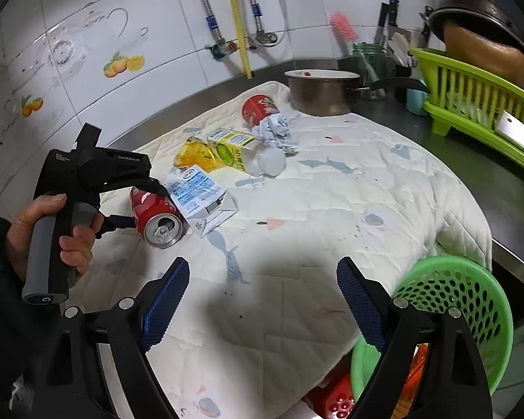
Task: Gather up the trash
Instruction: 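Reach the left gripper to the red Coke can and grasp it, then grasp the white milk carton with the right gripper while the left gripper holds the can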
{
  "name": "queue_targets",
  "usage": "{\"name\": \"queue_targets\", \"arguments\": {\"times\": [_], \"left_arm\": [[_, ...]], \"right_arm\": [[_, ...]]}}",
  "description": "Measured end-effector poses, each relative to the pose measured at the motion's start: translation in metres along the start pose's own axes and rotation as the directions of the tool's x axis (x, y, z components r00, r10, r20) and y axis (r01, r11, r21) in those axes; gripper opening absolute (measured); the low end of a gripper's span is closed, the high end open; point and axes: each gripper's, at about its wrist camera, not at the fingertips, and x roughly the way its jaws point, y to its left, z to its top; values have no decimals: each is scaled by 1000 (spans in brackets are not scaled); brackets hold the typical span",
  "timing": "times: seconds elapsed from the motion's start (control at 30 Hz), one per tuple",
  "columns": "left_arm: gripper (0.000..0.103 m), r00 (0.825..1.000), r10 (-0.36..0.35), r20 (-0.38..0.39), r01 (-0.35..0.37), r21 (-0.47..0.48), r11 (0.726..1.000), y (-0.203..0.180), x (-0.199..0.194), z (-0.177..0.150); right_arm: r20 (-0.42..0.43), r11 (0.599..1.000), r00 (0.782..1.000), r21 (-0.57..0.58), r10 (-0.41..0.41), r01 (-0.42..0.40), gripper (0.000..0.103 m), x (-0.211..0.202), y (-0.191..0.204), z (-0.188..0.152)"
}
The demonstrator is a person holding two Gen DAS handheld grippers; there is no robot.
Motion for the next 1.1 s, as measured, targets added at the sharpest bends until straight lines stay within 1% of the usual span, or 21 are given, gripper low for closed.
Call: {"name": "queue_targets", "arguments": {"times": [0.3, 0.43, 0.6, 0.73, 0.83, 0.97, 1.0, 1.1], "left_arm": [[68, 1000, 6, -4, -6, 101, 995, 7, -14, 2], [68, 1000, 8, 0, -8, 134, 991, 20, -28, 6], [68, 1000, 8, 14, -10, 157, 988, 40, -45, 13], [67, 1000, 3, 28, -8, 168, 986, 56, -57, 18], [67, 999, -3, 33, -3, 176, 984, 62, -63, 20], [67, 999, -8, 43, 0, 190, 982, 69, -69, 22], [67, 999, -10, 44, 1, 191, 982, 70, -70, 23], [67, 999, -16, 43, 8, 196, 981, 74, -71, 24]], "right_arm": [[-31, 996, 998, -73, 49, -51, 83, 24, 17, 17], [-48, 987, 996, -138, 78, -84, 83, 43, 31, 31], [-97, 965, 988, -225, 117, -137, 83, 75, 55, 50], [-139, 944, 982, -290, 124, -160, 83, 99, 73, 61], [-181, 922, 976, -343, 120, -177, 83, 121, 88, 69], [-225, 892, 971, -418, 83, -173, 84, 149, 101, 76], [-235, 885, 970, -434, 67, -167, 86, 157, 104, 79], [-265, 875, 963, -456, 44, -165, 86, 176, 108, 82]]}}
